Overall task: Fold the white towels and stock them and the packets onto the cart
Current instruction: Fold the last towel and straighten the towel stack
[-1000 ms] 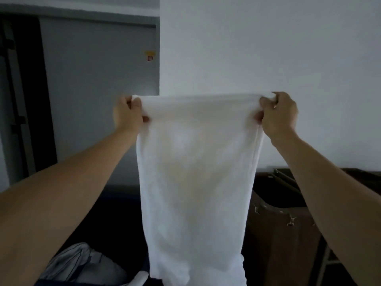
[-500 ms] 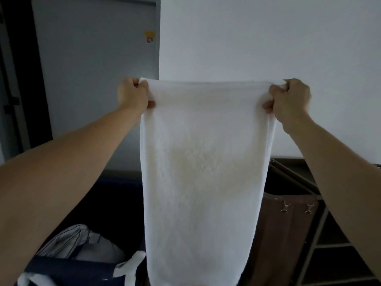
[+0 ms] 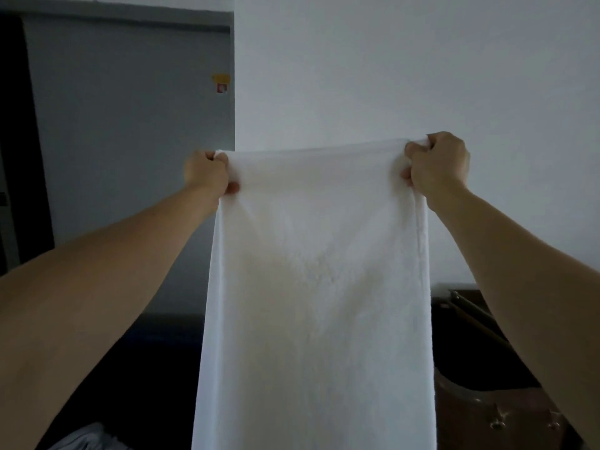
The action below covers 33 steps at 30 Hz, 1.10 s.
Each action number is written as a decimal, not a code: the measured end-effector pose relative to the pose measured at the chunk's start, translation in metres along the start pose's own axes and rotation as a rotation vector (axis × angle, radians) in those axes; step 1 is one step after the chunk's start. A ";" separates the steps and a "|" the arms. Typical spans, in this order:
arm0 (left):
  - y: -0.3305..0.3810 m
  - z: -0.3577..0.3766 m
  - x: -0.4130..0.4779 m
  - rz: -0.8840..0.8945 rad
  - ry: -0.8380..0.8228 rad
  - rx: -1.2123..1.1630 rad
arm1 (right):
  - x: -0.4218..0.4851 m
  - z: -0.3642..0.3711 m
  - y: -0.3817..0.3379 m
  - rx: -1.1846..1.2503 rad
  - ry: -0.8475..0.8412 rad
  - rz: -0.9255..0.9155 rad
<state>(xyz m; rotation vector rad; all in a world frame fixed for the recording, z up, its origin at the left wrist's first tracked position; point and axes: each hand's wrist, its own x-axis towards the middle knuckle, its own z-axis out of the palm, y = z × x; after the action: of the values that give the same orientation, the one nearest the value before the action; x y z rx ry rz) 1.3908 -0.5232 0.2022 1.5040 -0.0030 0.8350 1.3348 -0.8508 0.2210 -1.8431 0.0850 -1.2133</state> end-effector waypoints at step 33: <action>-0.073 -0.089 -0.133 -0.046 -0.064 0.076 | -0.162 -0.045 0.071 -0.015 -0.140 0.095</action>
<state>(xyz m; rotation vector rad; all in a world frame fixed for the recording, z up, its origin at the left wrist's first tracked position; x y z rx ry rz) 1.2854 -0.4989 0.0628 1.5964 0.0162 0.7577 1.2448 -0.8414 0.0624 -1.9100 0.1031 -1.0179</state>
